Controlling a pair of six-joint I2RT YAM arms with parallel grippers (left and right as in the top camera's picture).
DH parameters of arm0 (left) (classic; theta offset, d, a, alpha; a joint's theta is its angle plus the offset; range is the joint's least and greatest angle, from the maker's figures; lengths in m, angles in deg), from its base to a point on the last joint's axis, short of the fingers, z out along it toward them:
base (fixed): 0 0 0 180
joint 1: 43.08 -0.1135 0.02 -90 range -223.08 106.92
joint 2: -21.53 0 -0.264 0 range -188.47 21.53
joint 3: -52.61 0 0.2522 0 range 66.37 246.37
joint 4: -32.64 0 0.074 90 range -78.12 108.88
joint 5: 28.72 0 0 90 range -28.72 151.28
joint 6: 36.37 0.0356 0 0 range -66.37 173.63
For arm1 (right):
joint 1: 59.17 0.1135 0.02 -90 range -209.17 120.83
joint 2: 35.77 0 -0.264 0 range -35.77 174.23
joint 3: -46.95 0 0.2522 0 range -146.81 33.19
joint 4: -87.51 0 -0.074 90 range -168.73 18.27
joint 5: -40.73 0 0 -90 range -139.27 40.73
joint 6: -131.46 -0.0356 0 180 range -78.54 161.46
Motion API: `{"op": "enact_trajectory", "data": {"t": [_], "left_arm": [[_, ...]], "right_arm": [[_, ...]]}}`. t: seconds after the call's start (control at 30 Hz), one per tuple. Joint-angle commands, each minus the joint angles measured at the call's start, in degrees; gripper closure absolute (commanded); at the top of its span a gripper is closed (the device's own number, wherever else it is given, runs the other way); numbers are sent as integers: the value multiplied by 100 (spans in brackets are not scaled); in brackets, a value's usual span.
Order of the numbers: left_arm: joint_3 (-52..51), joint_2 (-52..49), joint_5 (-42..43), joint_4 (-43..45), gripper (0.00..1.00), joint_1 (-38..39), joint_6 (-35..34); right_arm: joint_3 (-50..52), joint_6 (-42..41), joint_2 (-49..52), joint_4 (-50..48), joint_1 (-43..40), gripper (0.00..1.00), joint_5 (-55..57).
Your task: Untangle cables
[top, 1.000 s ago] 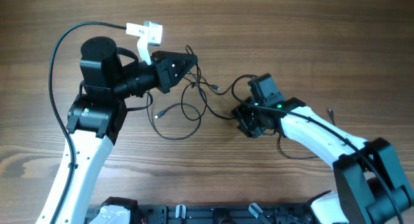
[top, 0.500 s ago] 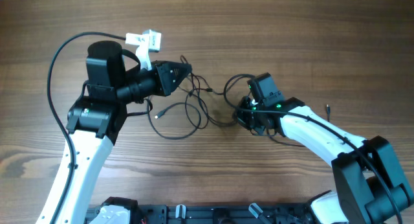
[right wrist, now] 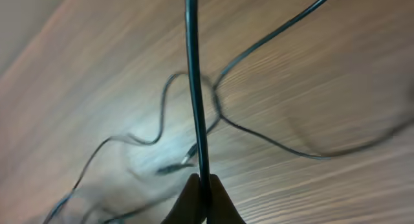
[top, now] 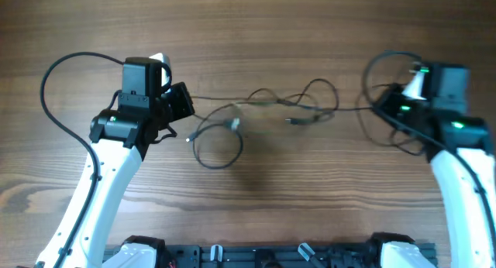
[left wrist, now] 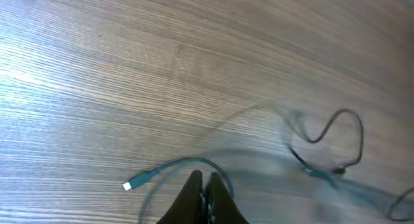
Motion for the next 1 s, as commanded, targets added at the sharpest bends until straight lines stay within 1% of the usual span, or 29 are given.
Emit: {"op": "enact_trajectory", "data": {"t": [0.0,0.2,0.3,0.37,0.43,0.47,0.57,0.6,0.63,0.67,0.73,0.87,0.97], "left_arm": [[17,9,-640,-48,96,-33,26],[17,9,-822,-61,96,-90,22],[17,9,-726,-63,96,-188,-229],[17,9,-214,-31,96,-186,-275],[17,-2,538,46,94,-186,-273],[17,-2,988,125,88,-177,-269],[17,-26,1985,404,43,-103,-245],[17,-39,2264,505,36,-55,-151],[17,-63,2540,601,33,0,11],[17,-109,2861,702,28,81,192],[17,-247,3220,826,26,271,358],[17,-691,3305,1060,26,791,356],[17,-964,3344,1325,25,1176,356]], "right_arm": [[-79,315,-118,81,-820,96,275],[-76,365,-114,87,-1633,96,297],[-76,435,-114,70,-1762,96,-63],[-76,1165,-114,-142,-1757,96,-1355],[-76,1729,-114,-376,-1738,96,-2883],[-76,1899,-114,-579,-1733,96,-3923],[-76,1840,-114,-1187,-1733,96,-5764],[-76,1757,-114,-1357,-1733,96,-6083],[-76,1545,-116,-1617,-1733,96,-6424],[-76,1147,-125,-1998,-1733,96,-6756],[-76,634,-155,-2566,-1659,96,-6983],[-79,-181,-299,-3501,-1062,96,-6706],[-79,-546,-302,-3620,-487,96,-6161]]}}
